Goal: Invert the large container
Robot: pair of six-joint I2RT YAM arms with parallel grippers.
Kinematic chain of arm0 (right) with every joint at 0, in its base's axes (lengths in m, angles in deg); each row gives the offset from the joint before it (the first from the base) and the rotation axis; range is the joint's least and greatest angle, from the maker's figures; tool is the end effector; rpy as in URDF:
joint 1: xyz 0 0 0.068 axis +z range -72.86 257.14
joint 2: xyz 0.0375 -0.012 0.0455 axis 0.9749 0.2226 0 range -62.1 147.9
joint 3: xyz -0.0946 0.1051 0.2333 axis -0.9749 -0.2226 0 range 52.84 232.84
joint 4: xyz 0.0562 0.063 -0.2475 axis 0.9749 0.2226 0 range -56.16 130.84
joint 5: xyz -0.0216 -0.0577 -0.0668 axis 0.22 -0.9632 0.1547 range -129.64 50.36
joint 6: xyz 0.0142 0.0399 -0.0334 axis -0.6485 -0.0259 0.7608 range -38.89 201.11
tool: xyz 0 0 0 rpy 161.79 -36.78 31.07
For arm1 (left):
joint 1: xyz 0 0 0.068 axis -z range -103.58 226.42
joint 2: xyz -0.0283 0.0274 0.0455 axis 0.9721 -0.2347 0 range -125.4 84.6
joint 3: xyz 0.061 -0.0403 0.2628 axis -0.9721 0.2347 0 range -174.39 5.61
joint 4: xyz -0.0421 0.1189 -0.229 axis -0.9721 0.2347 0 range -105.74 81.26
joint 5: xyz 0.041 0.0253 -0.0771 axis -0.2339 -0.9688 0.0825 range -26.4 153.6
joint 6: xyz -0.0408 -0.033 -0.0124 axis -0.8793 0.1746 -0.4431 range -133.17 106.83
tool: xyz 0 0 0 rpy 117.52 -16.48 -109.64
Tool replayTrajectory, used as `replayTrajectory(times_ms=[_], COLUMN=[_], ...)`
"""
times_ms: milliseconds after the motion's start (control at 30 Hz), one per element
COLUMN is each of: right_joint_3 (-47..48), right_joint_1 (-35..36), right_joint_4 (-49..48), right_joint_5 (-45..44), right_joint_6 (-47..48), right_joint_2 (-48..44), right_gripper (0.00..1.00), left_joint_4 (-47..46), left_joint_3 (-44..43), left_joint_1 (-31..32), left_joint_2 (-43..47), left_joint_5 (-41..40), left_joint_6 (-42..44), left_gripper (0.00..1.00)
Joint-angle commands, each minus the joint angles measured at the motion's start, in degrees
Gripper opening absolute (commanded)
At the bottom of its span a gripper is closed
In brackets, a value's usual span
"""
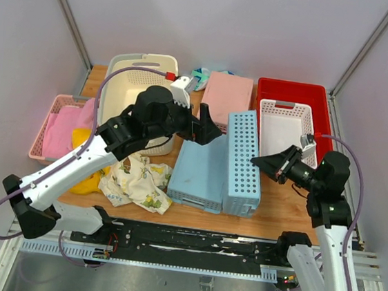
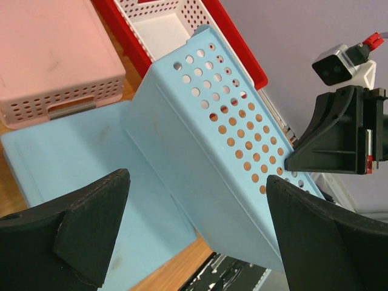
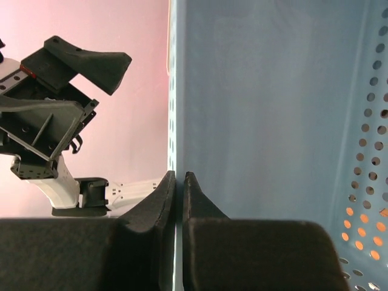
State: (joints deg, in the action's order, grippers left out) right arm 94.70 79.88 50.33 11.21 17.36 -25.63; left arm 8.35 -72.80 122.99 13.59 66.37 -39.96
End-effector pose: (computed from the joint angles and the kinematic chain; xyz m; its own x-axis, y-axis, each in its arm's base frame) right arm 0.1393 0.0343 0.3346 -0.7938 0.5289 -0.3002 -0.1771 0.2711 0.9461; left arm 0.1874 -0.2002 0.4227 -0.5175 -0.1083 -0.8488 0.5868 0.6771 -0.4441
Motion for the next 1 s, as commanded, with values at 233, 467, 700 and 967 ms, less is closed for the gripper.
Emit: replayTrajectory(times_ms=[233, 467, 700, 967], right_joint_3=[-11.77, -10.87, 0.89, 14.06], right_joint_1=[-5.26, -7.43, -7.75, -7.69], right_joint_4=[8.45, 20.91, 39.29, 45.50], right_joint_5=[-3.11, -10.51, -28.18, -45.11], right_joint_6=[-6.49, -0.12, 18.60, 32.02], right_joint_2=[-8.05, -11.26, -6.93, -0.02], right_gripper=[0.00, 0.02, 0.55, 0.71], left_joint_4=[-2.11, -2.77, -5.56, -7.95], left_joint_3=[1.14, 0.98, 2.54, 2.99], left_joint_1=[-0.35, -0.34, -0.34, -0.25], left_joint_2=[-4.49, -6.77, -8.46, -11.03], left_joint_5=[7.76, 10.56, 14.25, 16.35], left_joint_6=[0.85, 1.15, -0.06, -0.64], left_gripper=[0.99, 0.99, 0.99, 0.99])
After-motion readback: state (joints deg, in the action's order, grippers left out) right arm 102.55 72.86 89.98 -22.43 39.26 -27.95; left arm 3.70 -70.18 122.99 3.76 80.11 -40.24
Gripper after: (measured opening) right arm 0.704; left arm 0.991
